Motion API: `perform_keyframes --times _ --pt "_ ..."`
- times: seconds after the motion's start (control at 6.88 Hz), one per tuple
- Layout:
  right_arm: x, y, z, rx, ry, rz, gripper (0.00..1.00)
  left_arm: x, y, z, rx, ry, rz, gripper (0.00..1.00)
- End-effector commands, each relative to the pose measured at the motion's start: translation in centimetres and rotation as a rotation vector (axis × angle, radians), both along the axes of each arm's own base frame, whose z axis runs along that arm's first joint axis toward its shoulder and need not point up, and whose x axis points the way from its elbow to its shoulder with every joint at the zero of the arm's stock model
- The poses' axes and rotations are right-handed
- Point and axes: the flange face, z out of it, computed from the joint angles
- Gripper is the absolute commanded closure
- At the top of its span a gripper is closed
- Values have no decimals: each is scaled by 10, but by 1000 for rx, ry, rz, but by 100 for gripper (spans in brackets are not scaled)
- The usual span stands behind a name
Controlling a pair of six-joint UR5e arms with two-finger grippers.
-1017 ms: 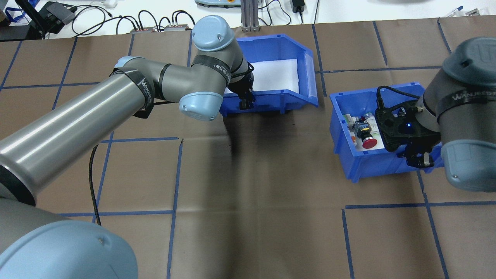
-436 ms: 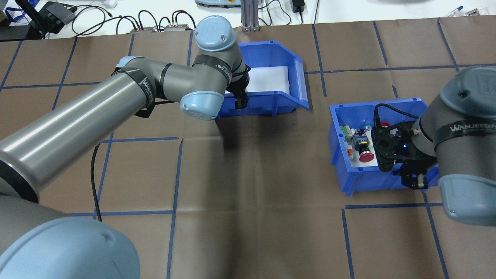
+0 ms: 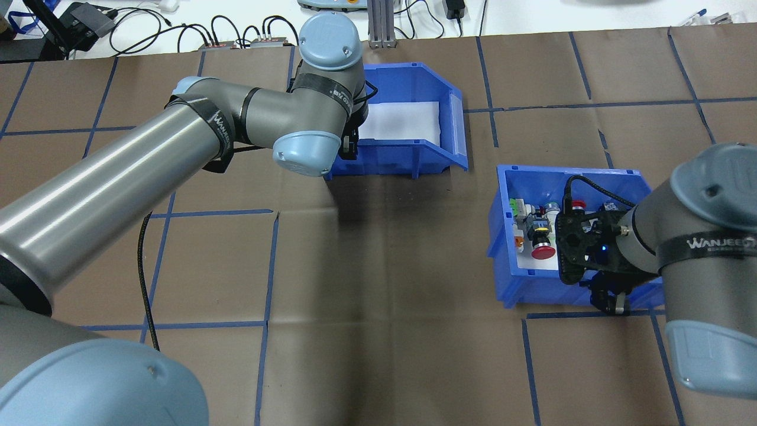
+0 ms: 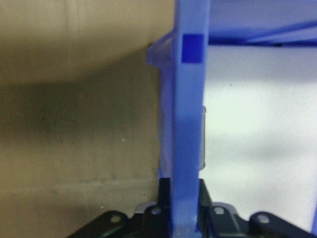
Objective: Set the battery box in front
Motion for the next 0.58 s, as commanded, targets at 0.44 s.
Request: perform_keyframes --times 0.44 --pt "79 24 -11 -55 -20 94 92 76 54 109 182 -106 -369 2"
